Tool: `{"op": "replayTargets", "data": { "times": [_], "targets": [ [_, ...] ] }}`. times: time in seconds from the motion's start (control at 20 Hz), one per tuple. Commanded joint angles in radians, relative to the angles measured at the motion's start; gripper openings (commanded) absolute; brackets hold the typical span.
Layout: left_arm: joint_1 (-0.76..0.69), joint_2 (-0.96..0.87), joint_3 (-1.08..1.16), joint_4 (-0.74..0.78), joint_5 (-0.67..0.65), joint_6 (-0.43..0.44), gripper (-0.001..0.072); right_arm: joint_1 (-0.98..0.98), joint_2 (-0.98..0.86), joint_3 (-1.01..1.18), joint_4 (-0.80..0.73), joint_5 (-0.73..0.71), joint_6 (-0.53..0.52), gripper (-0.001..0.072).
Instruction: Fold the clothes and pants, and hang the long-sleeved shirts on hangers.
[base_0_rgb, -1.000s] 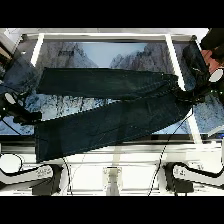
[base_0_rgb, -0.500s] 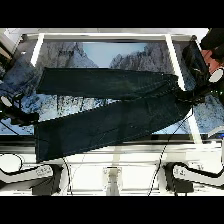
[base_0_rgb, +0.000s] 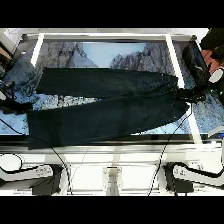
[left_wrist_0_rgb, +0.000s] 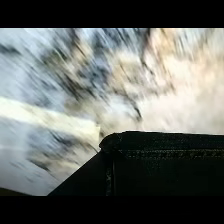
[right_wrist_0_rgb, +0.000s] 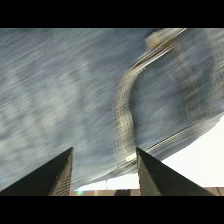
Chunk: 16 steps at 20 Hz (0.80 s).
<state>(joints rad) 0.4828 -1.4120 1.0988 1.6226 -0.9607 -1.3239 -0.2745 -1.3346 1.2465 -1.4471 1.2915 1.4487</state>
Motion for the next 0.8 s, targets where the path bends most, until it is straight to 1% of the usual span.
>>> {"op": "replayTargets", "data": {
  "times": [0.0,0.05,0.1,0.15,0.25,0.4,0.45,0.5,0.6,0.65,0.75],
  "targets": [
    [-0.029,-0.043,0.171,0.126,0.019,-0.071,0.0032,0.000,0.001,-0.002,-0.092,-0.083,0.112,0.0436],
    [-0.036,-0.056,0.209,0.121,0.018,-0.070,0.0058,0.000,0.001,-0.007,-0.103,-0.084,0.112,0.0437],
    [-0.043,-0.064,0.234,0.121,0.018,-0.067,0.0226,0.000,0.001,-0.018,-0.121,-0.077,0.113,0.0437],
    [-0.048,-0.068,0.253,0.121,0.014,-0.067,0.0417,0.000,0.001,-0.034,-0.141,-0.068,0.114,0.0439],
    [-0.041,-0.065,0.260,0.122,-0.034,-0.065,0.0427,-0.018,0.001,-0.087,-0.145,-0.048,0.116,0.0477],
    [0.014,-0.065,0.260,0.119,-0.200,-0.018,0.0427,-0.060,0.011,-0.229,-0.103,-0.064,0.129,0.0479],
    [0.040,-0.065,0.260,0.111,-0.253,0.000,0.0426,-0.069,0.019,-0.274,-0.101,-0.091,0.129,0.0519],
    [0.071,-0.065,0.260,0.091,-0.306,0.027,0.0426,-0.077,0.026,-0.314,-0.101,-0.120,0.130,0.0538],
    [0.137,-0.064,0.257,0.050,-0.377,0.032,0.0427,-0.088,0.032,-0.357,-0.090,-0.164,0.131,0.0537],
    [0.169,-0.064,0.256,0.011,-0.401,0.039,0.0427,-0.087,0.032,-0.365,-0.088,-0.190,0.131,0.0536],
    [0.224,-0.064,0.256,-0.095,-0.444,0.084,0.0424,-0.087,0.032,-0.370,-0.054,-0.254,0.133,0.0530]
  ]
}}
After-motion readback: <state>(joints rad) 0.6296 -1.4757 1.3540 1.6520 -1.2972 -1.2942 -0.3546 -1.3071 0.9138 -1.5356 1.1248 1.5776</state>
